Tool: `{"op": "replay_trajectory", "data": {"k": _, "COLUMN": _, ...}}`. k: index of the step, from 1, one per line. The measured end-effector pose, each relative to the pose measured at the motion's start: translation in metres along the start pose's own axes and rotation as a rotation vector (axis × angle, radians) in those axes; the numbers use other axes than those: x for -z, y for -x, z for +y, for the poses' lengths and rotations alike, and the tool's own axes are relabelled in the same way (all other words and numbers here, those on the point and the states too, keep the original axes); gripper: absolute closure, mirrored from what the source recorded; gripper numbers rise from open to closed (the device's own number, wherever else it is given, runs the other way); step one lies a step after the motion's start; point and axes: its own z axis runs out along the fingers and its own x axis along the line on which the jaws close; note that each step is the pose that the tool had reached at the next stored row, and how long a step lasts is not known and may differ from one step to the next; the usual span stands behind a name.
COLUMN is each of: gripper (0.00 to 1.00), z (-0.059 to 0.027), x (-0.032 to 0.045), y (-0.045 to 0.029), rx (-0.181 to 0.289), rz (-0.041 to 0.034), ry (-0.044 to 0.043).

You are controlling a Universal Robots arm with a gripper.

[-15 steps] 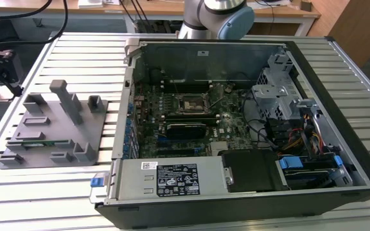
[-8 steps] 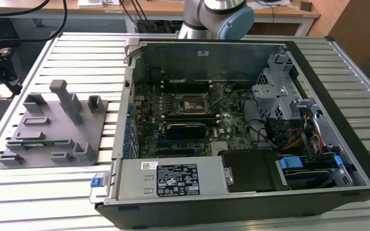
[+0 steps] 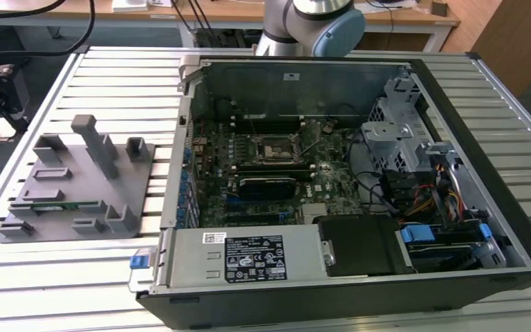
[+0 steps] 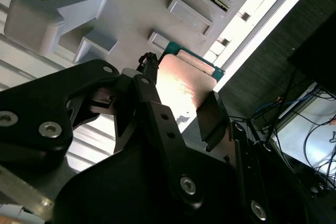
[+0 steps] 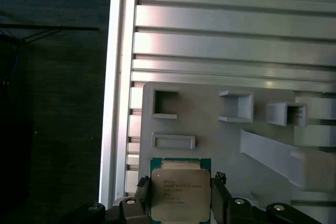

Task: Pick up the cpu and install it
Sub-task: 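Pick up the cpu and move it towards the insertion slot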

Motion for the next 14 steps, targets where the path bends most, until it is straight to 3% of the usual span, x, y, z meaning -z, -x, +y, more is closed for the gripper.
{"op": "replay_trajectory", "data": {"k": 14, "gripper": 0.46, "z": 0.0010, "x": 0.0127, "y": 0.0001, "rx": 0.000, "rz": -0.0026, "ry": 0.0000}}
